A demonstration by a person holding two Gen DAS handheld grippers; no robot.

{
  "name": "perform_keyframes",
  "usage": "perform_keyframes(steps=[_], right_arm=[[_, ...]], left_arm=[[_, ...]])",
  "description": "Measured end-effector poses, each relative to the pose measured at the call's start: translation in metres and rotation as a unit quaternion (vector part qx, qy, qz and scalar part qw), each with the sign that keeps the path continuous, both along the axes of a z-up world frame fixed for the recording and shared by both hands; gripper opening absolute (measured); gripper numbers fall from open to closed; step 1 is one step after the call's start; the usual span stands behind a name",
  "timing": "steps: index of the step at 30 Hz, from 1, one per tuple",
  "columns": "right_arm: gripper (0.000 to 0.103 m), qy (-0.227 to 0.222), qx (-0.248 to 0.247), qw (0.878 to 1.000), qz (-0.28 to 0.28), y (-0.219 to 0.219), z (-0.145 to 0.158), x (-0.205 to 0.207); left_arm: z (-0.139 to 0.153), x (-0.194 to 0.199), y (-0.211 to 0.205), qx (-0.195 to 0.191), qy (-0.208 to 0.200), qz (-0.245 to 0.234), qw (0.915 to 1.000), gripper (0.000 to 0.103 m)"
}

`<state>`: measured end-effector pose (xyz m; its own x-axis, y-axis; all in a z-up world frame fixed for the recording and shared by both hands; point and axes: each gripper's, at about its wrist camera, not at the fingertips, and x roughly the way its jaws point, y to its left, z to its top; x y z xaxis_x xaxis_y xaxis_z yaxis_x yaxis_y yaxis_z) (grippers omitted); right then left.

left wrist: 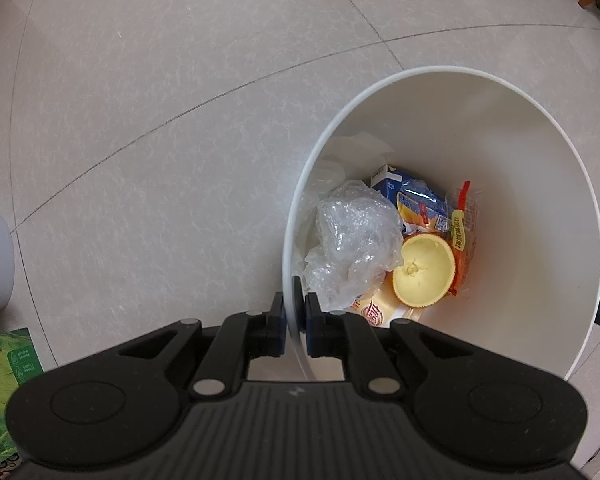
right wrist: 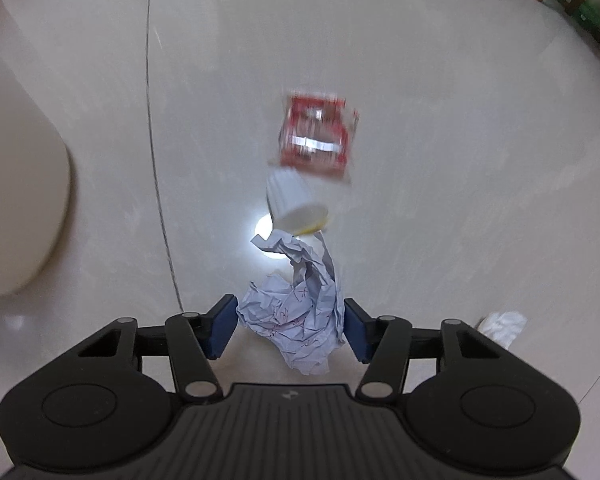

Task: Collect trash
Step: 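Grasp the crumpled white paper with the right gripper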

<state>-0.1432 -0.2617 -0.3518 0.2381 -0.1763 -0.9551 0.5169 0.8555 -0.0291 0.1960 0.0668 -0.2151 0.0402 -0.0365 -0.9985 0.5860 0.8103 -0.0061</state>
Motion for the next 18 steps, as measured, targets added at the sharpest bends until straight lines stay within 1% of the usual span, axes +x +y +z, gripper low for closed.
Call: perform_keyframes(steps=[3, 7, 12, 15, 18], right_arm=[[0.062, -0.012, -0.002, 1.000, -0.004, -0.004, 0.015, -0.001], [0.062, -0.022, -0.003, 1.000, -0.007, -0.005, 0.028, -0.002], [0.062, -0.021, -0.004, 1.000, 0.004, 0.002, 0.047, -0.001], [0.062, -0.023, -0.008, 0.999, 0.026, 0.010, 0.069, 0.003], [0.062, -0.037, -0.005, 0.998, 0.051, 0.020, 0.101, 0.009]], left_arm=[[0.000, 0.000, -0.001, 0.001, 0.001, -0.006, 1.0000, 0.007], [0.000, 0.001, -0.001, 0.000, 0.007, -0.002, 1.0000, 0.007], [0.002, 0.000, -0.004, 0.005, 0.004, -0.003, 1.0000, 0.007], [0.000, 0.000, -0.004, 0.005, 0.006, -0.002, 1.0000, 0.007], [0.000, 0.000, -0.004, 0.006, 0.006, 0.000, 1.0000, 0.007]])
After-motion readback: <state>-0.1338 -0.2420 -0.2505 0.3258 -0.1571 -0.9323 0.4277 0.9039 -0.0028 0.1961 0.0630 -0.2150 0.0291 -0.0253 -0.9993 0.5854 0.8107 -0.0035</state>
